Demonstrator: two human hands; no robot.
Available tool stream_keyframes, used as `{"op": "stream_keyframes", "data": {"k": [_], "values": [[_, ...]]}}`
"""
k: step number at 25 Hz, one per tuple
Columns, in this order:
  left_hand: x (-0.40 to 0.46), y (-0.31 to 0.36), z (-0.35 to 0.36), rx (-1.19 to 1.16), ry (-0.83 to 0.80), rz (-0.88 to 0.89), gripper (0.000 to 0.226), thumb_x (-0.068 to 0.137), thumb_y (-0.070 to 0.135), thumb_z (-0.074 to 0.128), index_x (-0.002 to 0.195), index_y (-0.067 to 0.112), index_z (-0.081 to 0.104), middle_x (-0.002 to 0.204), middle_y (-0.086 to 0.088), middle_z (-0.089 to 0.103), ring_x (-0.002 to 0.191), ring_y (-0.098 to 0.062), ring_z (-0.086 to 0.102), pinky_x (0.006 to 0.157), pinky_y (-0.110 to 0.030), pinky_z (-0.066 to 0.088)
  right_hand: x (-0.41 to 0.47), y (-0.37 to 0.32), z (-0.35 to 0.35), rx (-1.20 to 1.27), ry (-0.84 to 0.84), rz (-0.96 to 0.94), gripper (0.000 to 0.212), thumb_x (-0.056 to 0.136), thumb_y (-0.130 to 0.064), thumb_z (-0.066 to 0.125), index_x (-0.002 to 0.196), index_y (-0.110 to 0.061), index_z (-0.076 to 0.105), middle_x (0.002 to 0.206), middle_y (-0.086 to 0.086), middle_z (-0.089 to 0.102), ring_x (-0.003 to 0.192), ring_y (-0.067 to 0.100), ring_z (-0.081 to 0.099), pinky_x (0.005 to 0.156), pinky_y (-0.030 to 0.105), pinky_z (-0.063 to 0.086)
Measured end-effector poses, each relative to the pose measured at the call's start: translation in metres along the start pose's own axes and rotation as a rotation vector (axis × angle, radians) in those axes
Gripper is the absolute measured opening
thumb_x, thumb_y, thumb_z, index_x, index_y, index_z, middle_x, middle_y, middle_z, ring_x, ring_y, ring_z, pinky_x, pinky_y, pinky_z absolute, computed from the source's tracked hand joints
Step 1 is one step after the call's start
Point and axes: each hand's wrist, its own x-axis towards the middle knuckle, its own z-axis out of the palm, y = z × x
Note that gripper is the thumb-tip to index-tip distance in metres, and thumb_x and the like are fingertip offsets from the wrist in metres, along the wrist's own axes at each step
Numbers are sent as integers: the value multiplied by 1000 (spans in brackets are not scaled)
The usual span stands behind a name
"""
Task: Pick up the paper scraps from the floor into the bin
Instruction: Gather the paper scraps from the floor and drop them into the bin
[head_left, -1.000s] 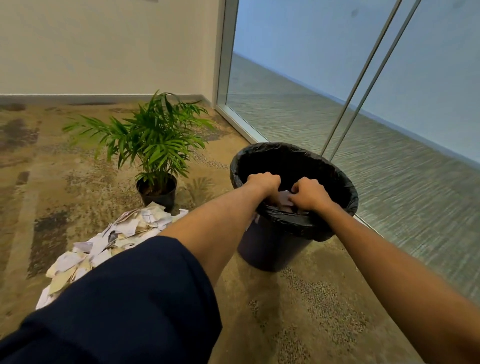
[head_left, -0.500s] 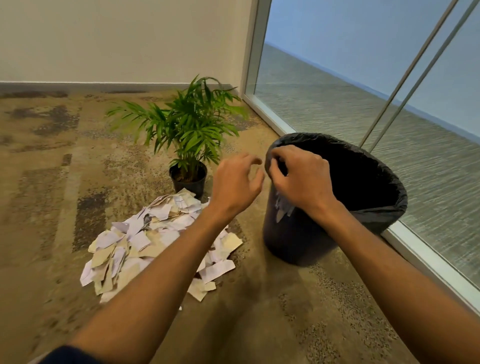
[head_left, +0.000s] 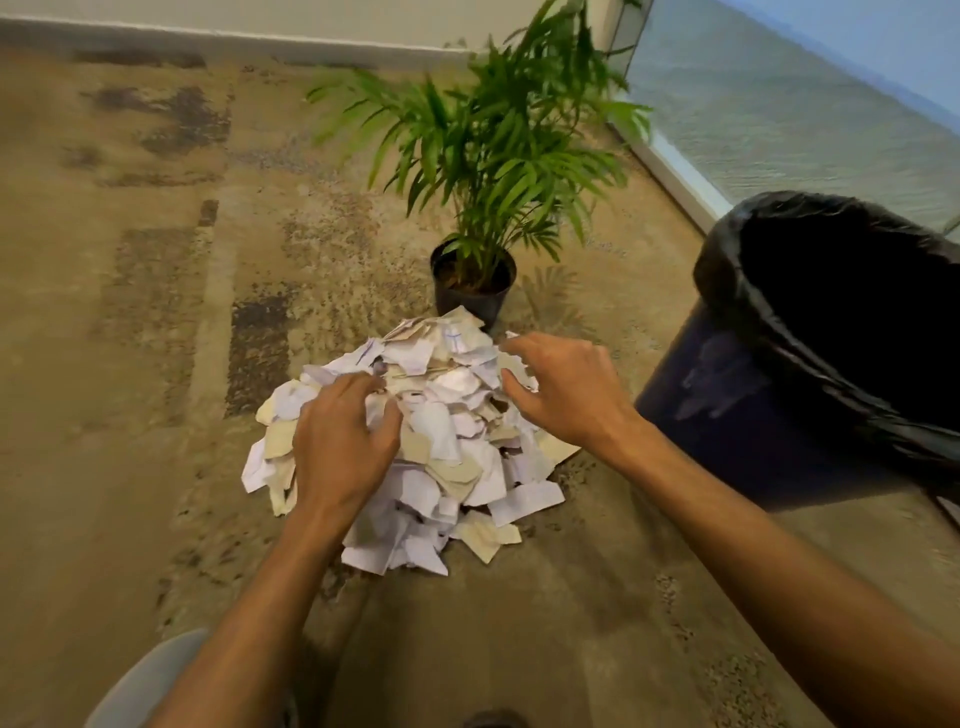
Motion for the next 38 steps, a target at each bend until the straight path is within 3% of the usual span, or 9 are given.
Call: {"op": "stream_keyframes", "data": {"k": [6,10,14,17,20,24,27,31,38], "values": [[33,-32,21,116,-83,-4,47,84,34,54,123,8,57,125,-11,57,116,-30,50,92,-41,41,43,-18,43,1,-90,-14,42,90,-38,57,126,-18,61,115,2,69,100,24,66,68,36,52],[36,-50,22,199,-158,-97,62,87,47,54,138,14,44,146,-11,40,137,-30,31,108,-48,27,75,-38,69,-66,-213,-121,75,81,-51,61,144,-15,42,148,11,43,133,28,43,93,43,48],[35,-59,21,262,-331,-232,79,85,60,51,149,20,26,158,-9,19,146,-31,11,114,-50,15,108,-45,82,-273,-389,-130,96,74,-59,63,152,-21,23,157,16,24,141,33,28,107,49,33],[30,-56,23,260,-374,-227,69,85,54,54,142,18,39,156,-10,25,138,-31,31,107,-46,31,112,-44,91,-298,-468,-105,69,82,-52,60,139,-19,40,135,13,53,117,36,54,88,46,48],[30,-52,24,204,-298,-186,44,86,39,56,121,12,59,138,-7,48,114,-30,53,84,-39,46,102,-41,94,-258,-370,-138,33,89,-31,54,117,-15,56,102,7,66,92,32,63,60,35,40],[30,-47,21,260,-187,-114,26,87,33,57,89,12,71,90,-5,67,84,-30,61,65,-36,47,74,-37,78,-161,-318,-126,39,89,-24,57,128,-21,58,114,3,69,99,30,64,65,34,49],[32,-43,20,278,-152,-90,27,82,36,60,90,14,73,90,-4,70,88,-29,62,77,-37,45,51,-41,63,-19,-265,-86,41,89,-30,63,130,-27,59,117,1,70,99,30,66,69,36,50],[28,-36,15,157,-300,64,68,68,40,56,132,18,53,134,-2,53,128,-21,40,107,-44,26,32,-41,57,71,-381,-106,56,87,-42,65,139,-27,51,136,-2,59,118,23,58,86,37,49],[27,-33,20,141,-415,246,72,65,56,58,130,26,56,139,2,49,134,-18,35,107,-37,25,31,-18,34,209,-516,-27,87,67,-51,64,146,-31,37,152,-5,38,136,14,39,110,40,37]]}}
